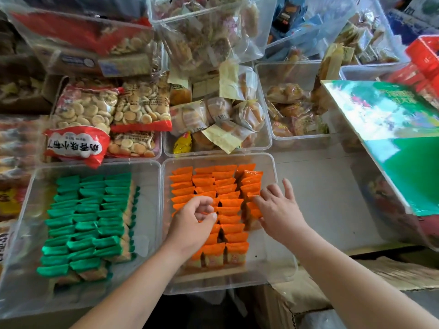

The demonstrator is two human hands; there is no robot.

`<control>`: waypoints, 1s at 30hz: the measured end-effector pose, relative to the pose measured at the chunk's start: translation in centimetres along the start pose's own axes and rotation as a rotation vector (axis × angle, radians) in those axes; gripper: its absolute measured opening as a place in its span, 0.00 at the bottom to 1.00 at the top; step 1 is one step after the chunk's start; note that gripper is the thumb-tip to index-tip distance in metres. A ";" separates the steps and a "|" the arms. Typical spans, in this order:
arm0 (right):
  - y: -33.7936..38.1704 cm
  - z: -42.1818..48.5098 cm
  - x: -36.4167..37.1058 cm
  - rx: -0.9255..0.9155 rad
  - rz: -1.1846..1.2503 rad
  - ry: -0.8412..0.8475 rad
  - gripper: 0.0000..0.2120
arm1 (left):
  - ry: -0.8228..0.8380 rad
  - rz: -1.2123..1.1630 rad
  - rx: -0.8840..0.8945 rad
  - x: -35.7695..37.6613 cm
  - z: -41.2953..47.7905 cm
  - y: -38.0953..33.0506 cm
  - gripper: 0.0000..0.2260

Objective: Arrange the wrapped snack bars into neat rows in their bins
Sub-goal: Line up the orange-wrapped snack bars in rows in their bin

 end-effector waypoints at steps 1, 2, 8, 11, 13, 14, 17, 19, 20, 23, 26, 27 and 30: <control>0.0 0.2 0.3 0.011 -0.002 -0.026 0.24 | 0.005 -0.001 0.000 0.1 0.3 -0.1 0.12; 0.0 0.4 0.6 0.020 -0.005 -0.058 0.25 | 0.011 0.004 -0.001 0.2 0.5 -0.2 0.12; -0.2 0.4 0.9 0.053 -0.051 -0.091 0.39 | 0.026 0.034 0.020 0.3 1.2 -0.8 0.12; -0.3 0.2 0.8 0.042 -0.068 -0.083 0.40 | 0.010 0.046 0.027 -0.2 1.3 -1.0 0.12; -0.5 -0.1 0.7 0.030 -0.054 -0.073 0.41 | 0.003 0.050 0.023 -0.5 1.3 -0.9 0.12; -0.5 -0.2 0.6 0.018 -0.039 -0.075 0.41 | -0.002 0.051 0.020 -0.6 1.2 -0.8 0.12; -0.4 0.4 -0.5 -0.047 0.067 -0.131 0.38 | -0.020 0.038 0.017 -0.8 1.1 -0.6 0.12; -0.4 1.4 -1.7 -0.078 0.166 -0.195 0.33 | -0.019 0.027 0.013 -1.0 1.2 -0.8 0.12; -0.4 2.0 -2.2 -0.086 0.207 -0.199 0.34 | -0.020 0.018 0.007 -1.0 1.3 -0.8 0.12; 0.2 3.7 -2.9 -0.073 0.267 -0.100 0.39 | -0.019 -0.002 -0.016 -1.3 1.3 -0.5 0.11; 1.0 4.5 -3.0 -0.067 0.315 -0.037 0.39 | -0.023 0.000 -0.034 -1.7 1.2 0.1 0.11; 1.2 4.6 -3.0 -0.071 0.327 -0.032 0.38 | -0.028 0.004 -0.042 -1.9 1.1 0.3 0.11; 1.5 4.5 -2.7 -0.082 0.345 -0.037 0.38 | -0.037 0.027 -0.059 -2.3 1.1 0.7 0.11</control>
Point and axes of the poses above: each hand's wrist, its own z-axis towards the middle knuckle, its own x-axis out of the palm, y = z × x, the point moved 2 cm from there along z, towards the middle knuckle, and after that the axes turned 13 degrees about z, right-handed, at the moved point
